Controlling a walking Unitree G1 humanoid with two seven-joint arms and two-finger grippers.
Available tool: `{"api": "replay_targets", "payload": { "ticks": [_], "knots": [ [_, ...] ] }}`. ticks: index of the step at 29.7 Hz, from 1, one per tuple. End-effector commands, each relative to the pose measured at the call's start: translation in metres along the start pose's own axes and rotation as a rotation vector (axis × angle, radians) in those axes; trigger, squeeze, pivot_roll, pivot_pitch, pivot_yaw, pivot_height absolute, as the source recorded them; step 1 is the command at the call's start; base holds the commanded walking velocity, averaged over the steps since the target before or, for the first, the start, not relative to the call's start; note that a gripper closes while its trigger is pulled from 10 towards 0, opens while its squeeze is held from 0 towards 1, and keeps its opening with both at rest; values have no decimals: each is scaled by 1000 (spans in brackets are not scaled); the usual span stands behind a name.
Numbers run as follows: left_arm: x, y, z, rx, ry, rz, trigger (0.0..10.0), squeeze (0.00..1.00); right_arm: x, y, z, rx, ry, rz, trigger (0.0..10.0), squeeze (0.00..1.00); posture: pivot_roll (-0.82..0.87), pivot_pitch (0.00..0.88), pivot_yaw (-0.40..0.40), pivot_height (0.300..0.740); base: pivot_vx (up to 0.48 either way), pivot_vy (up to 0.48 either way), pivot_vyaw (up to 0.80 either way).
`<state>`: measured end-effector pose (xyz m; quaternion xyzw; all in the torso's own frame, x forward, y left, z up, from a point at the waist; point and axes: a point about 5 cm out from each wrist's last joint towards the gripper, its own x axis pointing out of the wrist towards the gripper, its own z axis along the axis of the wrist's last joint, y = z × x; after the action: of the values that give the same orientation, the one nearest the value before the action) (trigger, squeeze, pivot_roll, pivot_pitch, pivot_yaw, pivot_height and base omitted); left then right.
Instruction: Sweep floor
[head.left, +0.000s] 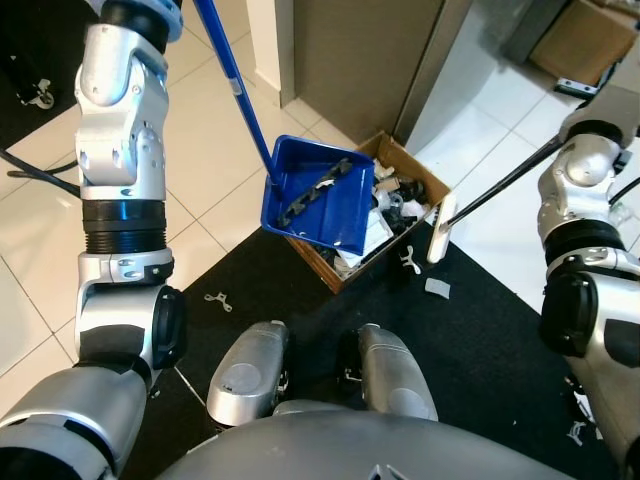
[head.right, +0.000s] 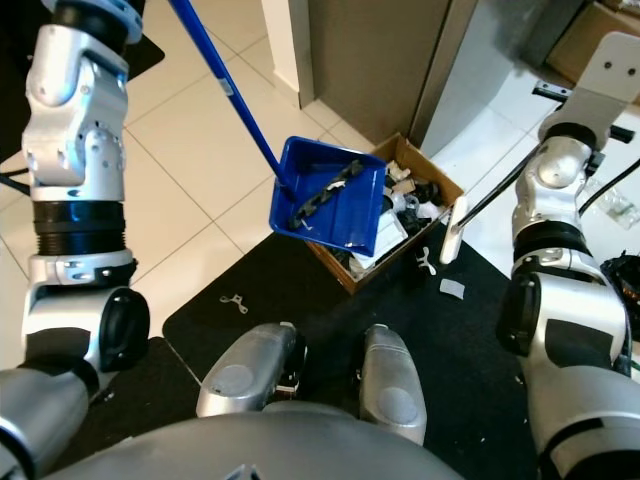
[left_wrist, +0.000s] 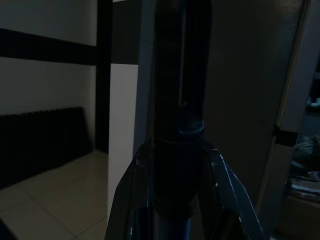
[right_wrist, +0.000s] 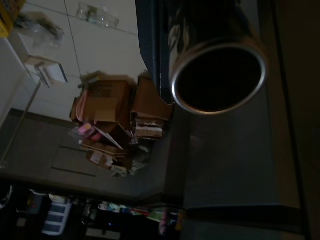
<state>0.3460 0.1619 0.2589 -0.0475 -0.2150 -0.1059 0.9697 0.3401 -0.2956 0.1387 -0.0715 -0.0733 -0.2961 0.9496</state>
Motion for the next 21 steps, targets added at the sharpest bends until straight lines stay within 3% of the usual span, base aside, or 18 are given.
{"api": "replay_targets", "payload": {
  "ticks": [1,8,21],
  "knots": [
    [1,0,9,11,-48,-9,10000,0,3,3,8,14,-38,1,10000,0,210,0,3,740,0,0,0],
    [2,1,8,20,-48,-10,10000,0,2,3,7,11,-31,3,10000,0,210,0,4,740,0,0,0],
    [9,9,-1,196,-54,-84,10000,0,-4,7,0,25,-21,42,10000,0,204,0,12,740,0,0,0]
  ]
}}
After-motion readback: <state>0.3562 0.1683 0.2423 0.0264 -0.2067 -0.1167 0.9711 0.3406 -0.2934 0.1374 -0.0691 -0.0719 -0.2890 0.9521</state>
